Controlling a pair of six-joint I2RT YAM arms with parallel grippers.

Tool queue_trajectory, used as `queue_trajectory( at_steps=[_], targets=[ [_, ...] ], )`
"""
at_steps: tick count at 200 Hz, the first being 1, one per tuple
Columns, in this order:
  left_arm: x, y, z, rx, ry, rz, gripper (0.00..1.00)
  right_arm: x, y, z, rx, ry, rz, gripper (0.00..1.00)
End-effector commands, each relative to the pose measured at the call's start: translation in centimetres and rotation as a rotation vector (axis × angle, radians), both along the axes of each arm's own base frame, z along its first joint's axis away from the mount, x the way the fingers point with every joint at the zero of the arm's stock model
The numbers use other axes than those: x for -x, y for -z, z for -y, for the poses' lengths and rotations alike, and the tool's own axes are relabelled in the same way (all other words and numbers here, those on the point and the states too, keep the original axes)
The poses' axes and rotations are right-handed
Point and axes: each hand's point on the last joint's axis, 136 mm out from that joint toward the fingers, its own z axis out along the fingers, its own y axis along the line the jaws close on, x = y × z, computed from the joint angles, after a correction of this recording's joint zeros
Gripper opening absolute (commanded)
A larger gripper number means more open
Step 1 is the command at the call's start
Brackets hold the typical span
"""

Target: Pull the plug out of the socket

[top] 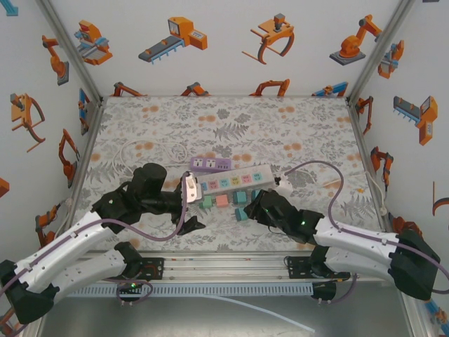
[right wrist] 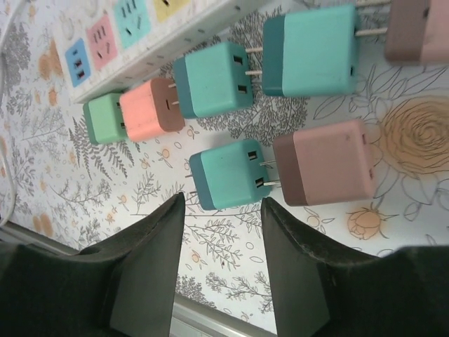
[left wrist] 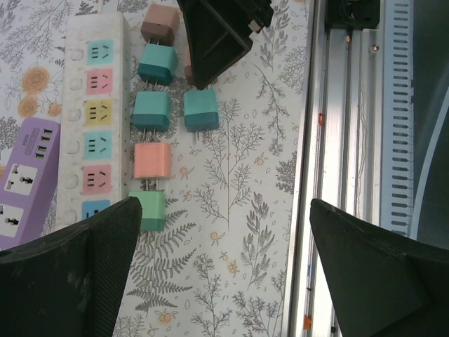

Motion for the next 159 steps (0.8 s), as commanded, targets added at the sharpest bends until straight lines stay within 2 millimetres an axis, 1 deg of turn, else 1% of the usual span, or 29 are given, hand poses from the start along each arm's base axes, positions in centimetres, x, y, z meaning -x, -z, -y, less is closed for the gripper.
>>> queue_trajectory(
  at_steps=[1, 9, 25, 29, 35, 46, 56, 69, 82, 102, 114, 128, 145, 159],
  targets=[
    [-0.2, -0.5, -0.1, 0.019, -0.034, -0.003, 0.97, -1.7, -4.4, 1.5, 0.134, 0.009, 0.178, 0.47],
    [-0.5, -0.7, -0.2, 0.027, -0.054, 0.001, 0.97, -2.2, -5.7, 2.2, 0.189, 0.014, 0.237, 0.47],
    [-1.8, -0.8, -0.5, 0.032, -0.139, 0.017, 0.97, -3.3, -8.0, 3.5, 0.33, 0.017, 0.354, 0.49],
    [-2.2, -0.8, -0.6, 0.03, -0.162, 0.021, 0.97, -3.6, -8.7, 3.9, 0.366, 0.02, 0.383, 0.51],
    [-2.7, -0.8, -0.9, 0.028, -0.199, 0.03, 0.97, -4.0, -9.5, 4.5, 0.421, 0.033, 0.419, 0.58],
    [-3.9, -0.9, -1.4, 0.028, -0.271, 0.05, 0.97, -4.8, -11.0, 5.9, 0.517, 0.078, 0.474, 0.66],
    [-4.9, -1.0, -1.8, 0.037, -0.341, 0.068, 0.97, -5.5, -12.0, 7.0, 0.582, 0.113, 0.502, 0.71],
    [-6.4, -1.1, -2.6, 0.058, -0.441, 0.092, 0.97, -6.7, -12.8, 8.5, 0.618, 0.153, 0.507, 0.74],
    [-7.9, -1.1, -3.5, 0.066, -0.548, 0.117, 0.97, -7.9, -12.7, 10.0, 0.62, 0.183, 0.489, 0.76],
    [-10.4, -0.9, -5.6, 0.06, -0.733, 0.165, 0.97, -9.5, -12.3, 12.5, 0.634, 0.217, 0.468, 0.79],
    [-12.2, -0.8, -7.3, 0.064, -0.875, 0.192, 0.97, -10.2, -12.3, 14.3, 0.672, 0.256, 0.46, 0.85],
    [-13.8, -0.4, -9.3, 0.079, -1.009, 0.197, 0.97, -11.1, -11.8, 16.2, 0.721, 0.292, 0.44, 0.91],
    [-15.5, 0.3, -11.6, 0.105, -1.134, 0.193, 0.97, -12.1, -10.7, 19.0, 0.751, 0.356, 0.388, 0.96],
    [-17.0, 1.2, -14.1, 0.133, -1.263, 0.192, 0.97, -12.9, -9.3, 21.1, 0.744, 0.4, 0.343, 0.97]
  ],
)
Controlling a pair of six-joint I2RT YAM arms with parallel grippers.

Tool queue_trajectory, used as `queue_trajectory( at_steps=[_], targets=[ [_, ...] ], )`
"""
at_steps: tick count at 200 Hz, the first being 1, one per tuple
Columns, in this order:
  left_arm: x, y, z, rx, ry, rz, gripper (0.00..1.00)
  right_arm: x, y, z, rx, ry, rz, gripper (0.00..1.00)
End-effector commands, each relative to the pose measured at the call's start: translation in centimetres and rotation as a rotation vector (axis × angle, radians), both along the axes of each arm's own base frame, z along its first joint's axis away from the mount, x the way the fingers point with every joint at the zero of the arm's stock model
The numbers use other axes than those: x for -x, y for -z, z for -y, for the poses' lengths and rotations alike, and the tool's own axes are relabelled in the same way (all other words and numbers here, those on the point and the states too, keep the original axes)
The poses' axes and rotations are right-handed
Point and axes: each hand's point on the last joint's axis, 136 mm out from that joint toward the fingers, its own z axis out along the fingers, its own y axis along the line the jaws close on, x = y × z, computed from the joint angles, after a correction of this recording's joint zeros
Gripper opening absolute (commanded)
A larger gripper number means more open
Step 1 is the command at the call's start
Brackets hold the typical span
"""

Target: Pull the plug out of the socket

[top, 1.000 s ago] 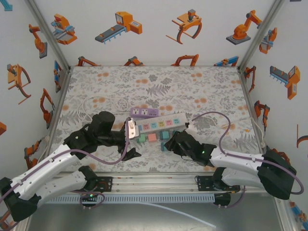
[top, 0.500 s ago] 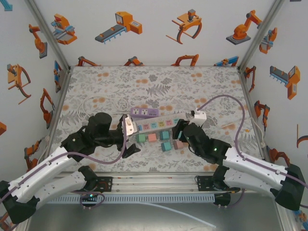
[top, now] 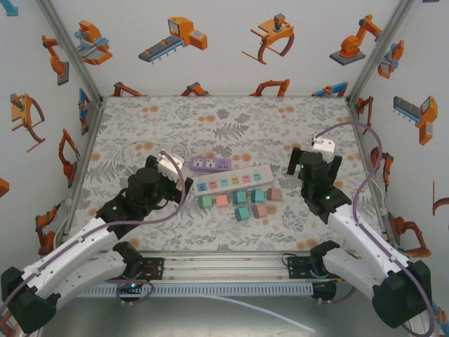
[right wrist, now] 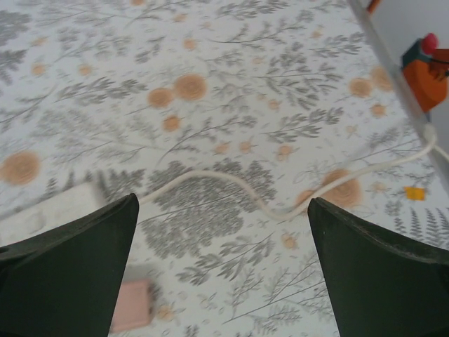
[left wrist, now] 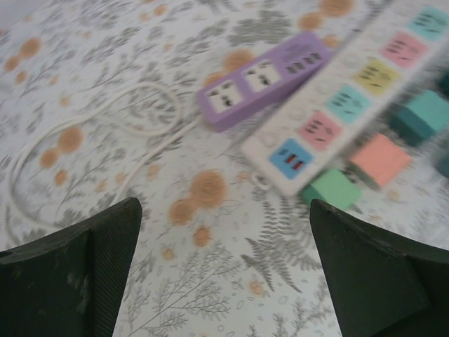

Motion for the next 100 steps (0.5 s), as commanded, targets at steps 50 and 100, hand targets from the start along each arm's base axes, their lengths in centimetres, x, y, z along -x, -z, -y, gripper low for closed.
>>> queue_trajectory(
  at_steps=[50, 100],
  targets=[
    [-5.0, 2.9, -11.7, 0.101, -0.595, 0.119, 0.97, -3.7, 7.2, 6.6, 0.01, 0.131, -0.094, 0.98],
    [-5.5, 6.3, -16.4, 0.091, -0.718, 0.083, 0.97, -7.1, 9.9, 6.5, 0.049, 0.077, -0.097, 0.99]
  ],
)
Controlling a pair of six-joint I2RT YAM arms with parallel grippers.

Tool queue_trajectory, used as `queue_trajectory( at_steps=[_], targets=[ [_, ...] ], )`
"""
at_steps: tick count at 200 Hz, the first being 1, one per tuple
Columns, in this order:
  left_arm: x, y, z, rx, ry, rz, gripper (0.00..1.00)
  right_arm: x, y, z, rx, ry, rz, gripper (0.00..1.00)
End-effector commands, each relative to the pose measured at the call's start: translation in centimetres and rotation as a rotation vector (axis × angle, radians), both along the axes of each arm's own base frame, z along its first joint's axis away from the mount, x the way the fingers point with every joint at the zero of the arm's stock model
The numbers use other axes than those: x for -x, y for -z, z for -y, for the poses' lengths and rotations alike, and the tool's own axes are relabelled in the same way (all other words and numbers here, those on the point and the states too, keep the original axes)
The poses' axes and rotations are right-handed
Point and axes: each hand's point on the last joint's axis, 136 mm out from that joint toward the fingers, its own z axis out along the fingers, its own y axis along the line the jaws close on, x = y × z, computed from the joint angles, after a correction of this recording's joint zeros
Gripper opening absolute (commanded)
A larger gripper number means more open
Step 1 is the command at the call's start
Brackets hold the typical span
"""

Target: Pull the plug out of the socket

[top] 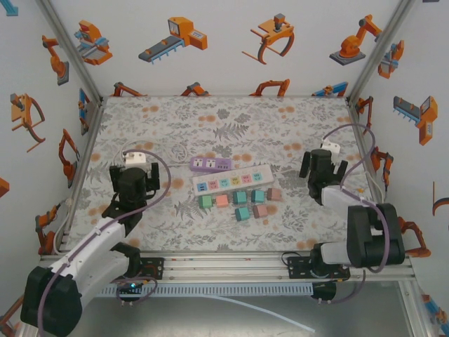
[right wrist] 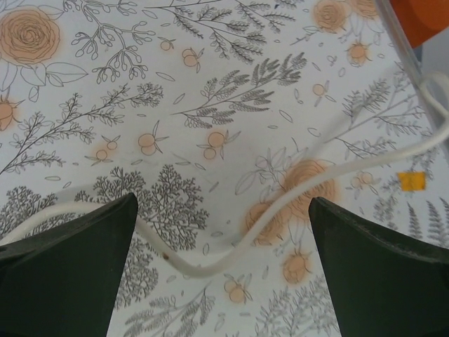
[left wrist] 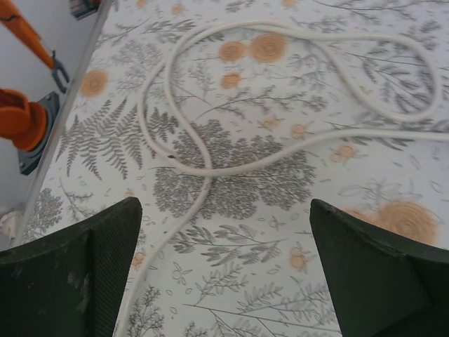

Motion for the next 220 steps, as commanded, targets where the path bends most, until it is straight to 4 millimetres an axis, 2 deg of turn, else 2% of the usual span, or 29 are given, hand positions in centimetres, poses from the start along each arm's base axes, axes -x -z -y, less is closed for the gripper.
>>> queue_trajectory(
  at_steps=[1, 27, 67, 78, 83, 91, 102, 131, 187, 201, 220],
  targets=[
    [-0.6, 0.1, -1.5, 0.051, -0.05, 0.049, 0.97, -3.0, -2.0, -0.6, 0.018, -0.069, 0.112, 0.99],
    [-1.2, 1.5, -2.2, 0.085, -0.054, 0.031, 0.97, -4.1, -1.6, -0.5, 0.058, -0.107, 0.168, 0.99],
    [-2.4, 3.1, -2.8, 0.112, -0.056, 0.006, 0.97, -3.8, -1.1, -1.2, -0.04, -0.196, 0.193, 0.99],
    [-2.7, 3.4, -3.1, 0.121, -0.063, 0.004, 0.97, -3.3, 0.3, -2.1, -0.081, -0.269, 0.199, 0.99],
    [-2.8, 3.5, -3.2, 0.128, -0.063, 0.004, 0.97, -3.5, -0.5, -2.4, -0.065, -0.293, 0.272, 0.99],
    [-3.1, 3.8, -3.3, 0.138, -0.061, 0.004, 0.97, -2.8, -0.2, -2.3, -0.077, -0.284, 0.244, 1.0],
    [-3.5, 4.1, -3.4, 0.149, -0.056, -0.005, 0.97, -3.2, -0.5, -2.4, -0.072, -0.294, 0.262, 0.99],
    [-5.2, 4.2, -3.8, 0.173, -0.044, 0.003, 0.97, -3.1, -0.3, -1.2, -0.06, -0.216, 0.251, 0.99],
    [-7.8, 4.7, -4.7, 0.262, -0.011, -0.015, 0.98, -3.1, -0.3, -1.2, -0.062, -0.219, 0.25, 0.99],
    [-8.7, 5.6, -5.0, 0.287, -0.005, -0.027, 0.99, -3.1, -0.4, -1.3, -0.062, -0.22, 0.251, 0.99],
    [-10.0, 6.2, -4.0, 0.296, 0.055, -0.099, 0.99, -3.1, -0.3, -1.3, -0.063, -0.223, 0.249, 0.99]
  ],
)
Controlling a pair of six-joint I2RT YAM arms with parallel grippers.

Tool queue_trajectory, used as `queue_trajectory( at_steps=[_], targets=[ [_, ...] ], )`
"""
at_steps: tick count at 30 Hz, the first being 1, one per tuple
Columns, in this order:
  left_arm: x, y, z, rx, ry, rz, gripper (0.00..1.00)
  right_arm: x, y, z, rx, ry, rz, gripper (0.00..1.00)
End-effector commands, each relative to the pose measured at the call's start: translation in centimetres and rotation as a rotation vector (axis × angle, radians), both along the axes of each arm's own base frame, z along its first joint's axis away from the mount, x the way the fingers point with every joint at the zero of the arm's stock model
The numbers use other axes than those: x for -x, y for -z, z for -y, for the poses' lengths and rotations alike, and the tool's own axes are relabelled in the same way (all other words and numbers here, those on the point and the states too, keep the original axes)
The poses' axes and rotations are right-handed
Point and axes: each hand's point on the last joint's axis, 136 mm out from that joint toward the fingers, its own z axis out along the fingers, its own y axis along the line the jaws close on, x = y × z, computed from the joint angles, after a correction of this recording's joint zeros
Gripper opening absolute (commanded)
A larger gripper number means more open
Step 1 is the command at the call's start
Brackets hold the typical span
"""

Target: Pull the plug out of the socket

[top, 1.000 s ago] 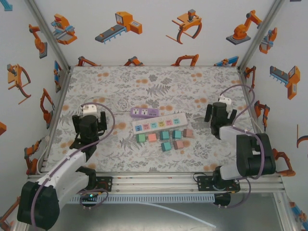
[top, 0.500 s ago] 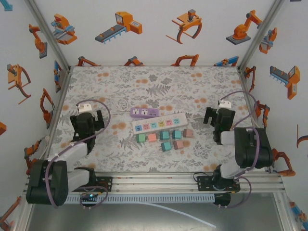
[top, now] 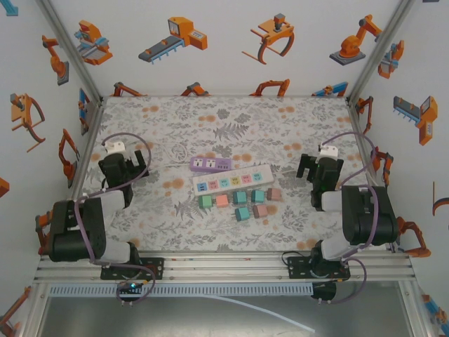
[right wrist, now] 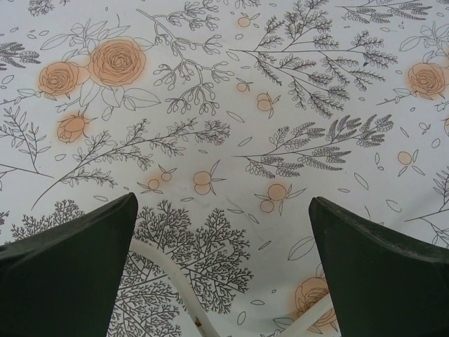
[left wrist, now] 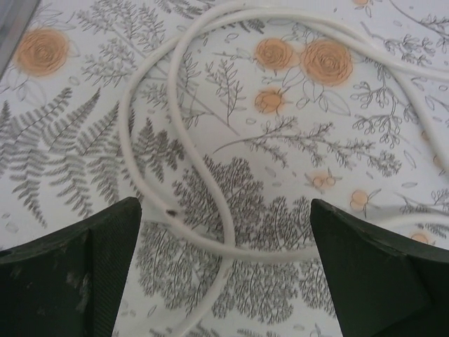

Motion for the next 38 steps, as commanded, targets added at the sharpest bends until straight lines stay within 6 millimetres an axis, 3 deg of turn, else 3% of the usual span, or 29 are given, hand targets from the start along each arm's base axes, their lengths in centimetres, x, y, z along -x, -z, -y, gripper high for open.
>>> queue_trajectory(
  at_steps=[1, 6, 9, 10, 12, 33, 38],
  targets=[
    [-2.1, -0.7, 1.4, 0.054, 0.088, -0.001, 0.99, -0.7, -1.4, 0.3, 0.0, 0.011, 0.057, 0.99],
    [-2.6, -0.1, 3.3, 0.048, 0.191, -0.027, 0.99, -0.7, -1.4, 0.2, -0.001, 0.007, 0.057, 0.99],
    [-1.2, 0.7, 3.7, 0.008, 0.188, 0.069, 0.97, -0.7, -1.4, 0.2, 0.0, 0.006, 0.056, 0.99],
    [-1.2, -0.3, 3.9, 0.004, 0.206, 0.166, 0.97, -0.8, -1.4, 0.1, 0.0, 0.005, 0.058, 0.99],
    [-1.0, 0.5, 3.3, 0.016, 0.172, 0.063, 0.97, -0.8, -1.4, 0.1, -0.001, 0.005, 0.057, 0.99],
    [-1.3, 0.3, 3.5, -0.014, 0.168, 0.076, 0.97, -1.0, -1.3, -0.3, -0.004, -0.025, 0.049, 0.99],
    [-1.3, 0.2, 3.5, -0.014, 0.168, 0.076, 0.97, -0.4, -1.5, 0.3, 0.002, 0.013, 0.072, 0.99]
  ],
)
